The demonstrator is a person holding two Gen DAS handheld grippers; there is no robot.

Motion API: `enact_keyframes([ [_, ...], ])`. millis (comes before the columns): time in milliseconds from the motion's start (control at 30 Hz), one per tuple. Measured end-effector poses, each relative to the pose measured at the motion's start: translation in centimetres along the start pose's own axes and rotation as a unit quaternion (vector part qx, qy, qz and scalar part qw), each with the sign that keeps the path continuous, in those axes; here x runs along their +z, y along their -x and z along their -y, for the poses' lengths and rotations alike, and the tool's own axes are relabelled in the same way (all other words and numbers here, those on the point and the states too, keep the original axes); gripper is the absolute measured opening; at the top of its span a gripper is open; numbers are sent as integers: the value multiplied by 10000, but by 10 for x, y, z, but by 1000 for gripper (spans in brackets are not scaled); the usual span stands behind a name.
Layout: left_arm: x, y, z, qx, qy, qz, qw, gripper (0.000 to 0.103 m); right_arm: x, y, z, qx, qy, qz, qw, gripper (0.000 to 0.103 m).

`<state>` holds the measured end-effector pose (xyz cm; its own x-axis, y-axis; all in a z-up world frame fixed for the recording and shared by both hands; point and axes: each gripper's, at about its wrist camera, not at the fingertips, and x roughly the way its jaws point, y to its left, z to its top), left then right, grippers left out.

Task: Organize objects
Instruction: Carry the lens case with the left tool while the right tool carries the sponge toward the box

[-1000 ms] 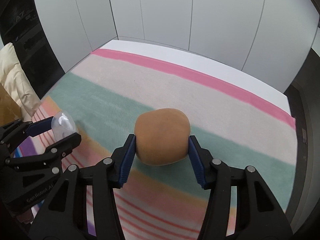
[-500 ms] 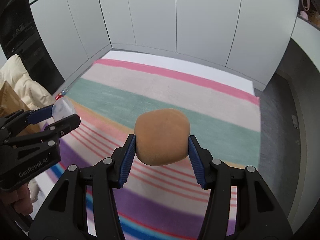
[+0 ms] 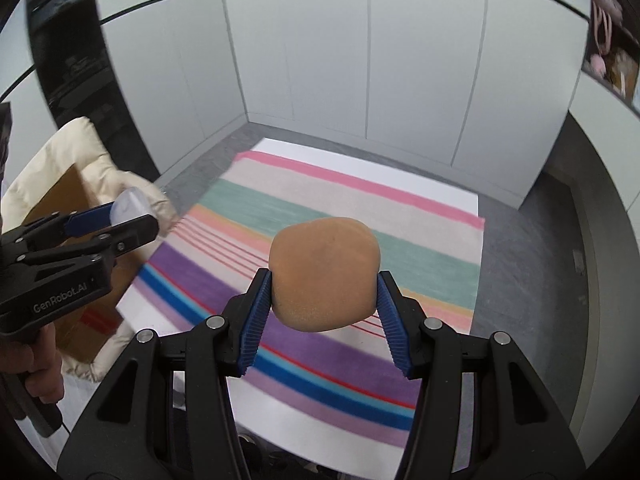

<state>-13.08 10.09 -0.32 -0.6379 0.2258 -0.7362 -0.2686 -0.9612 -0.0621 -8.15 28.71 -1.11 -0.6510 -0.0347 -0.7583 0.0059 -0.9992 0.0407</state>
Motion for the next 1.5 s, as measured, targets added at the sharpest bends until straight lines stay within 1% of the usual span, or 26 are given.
enact_keyframes([
  [133, -6, 20, -14, 1, 91, 207, 9997, 57, -1, 16, -18, 139, 130, 72, 9998, 55],
  [200, -10, 22, -25, 20, 149, 219, 9996, 57, -3, 18, -30, 201, 293, 158, 9992, 55],
  [400, -21, 25, -61, 259, 498, 213, 9982, 57, -3, 4, -62, 455, 486, 94, 9977, 55],
  [500, -24, 30, -83, 558, 568, 327, 9963, 57, -1, -9, -77, 552, 574, -8, 9968, 55],
  [667, -33, 37, -115, 746, 799, 350, 9934, 57, 11, -24, -101, 734, 560, -23, 9957, 55],
  [867, -43, 46, -148, 939, 978, 417, 9899, 57, 18, -38, -140, 945, 734, -51, 9928, 55],
  [1067, -51, 60, -178, 1149, 1115, 533, 9857, 57, 21, -43, -174, 1160, 947, -32, 9887, 55],
  [1300, -62, 71, -209, 1395, 1323, 530, 9799, 57, 22, -43, -208, 1409, 1125, -21, 9836, 55],
  [1500, -76, 81, -227, 1573, 1495, 510, 9748, 57, 24, -46, -238, 1578, 1279, -50, 9791, 55],
])
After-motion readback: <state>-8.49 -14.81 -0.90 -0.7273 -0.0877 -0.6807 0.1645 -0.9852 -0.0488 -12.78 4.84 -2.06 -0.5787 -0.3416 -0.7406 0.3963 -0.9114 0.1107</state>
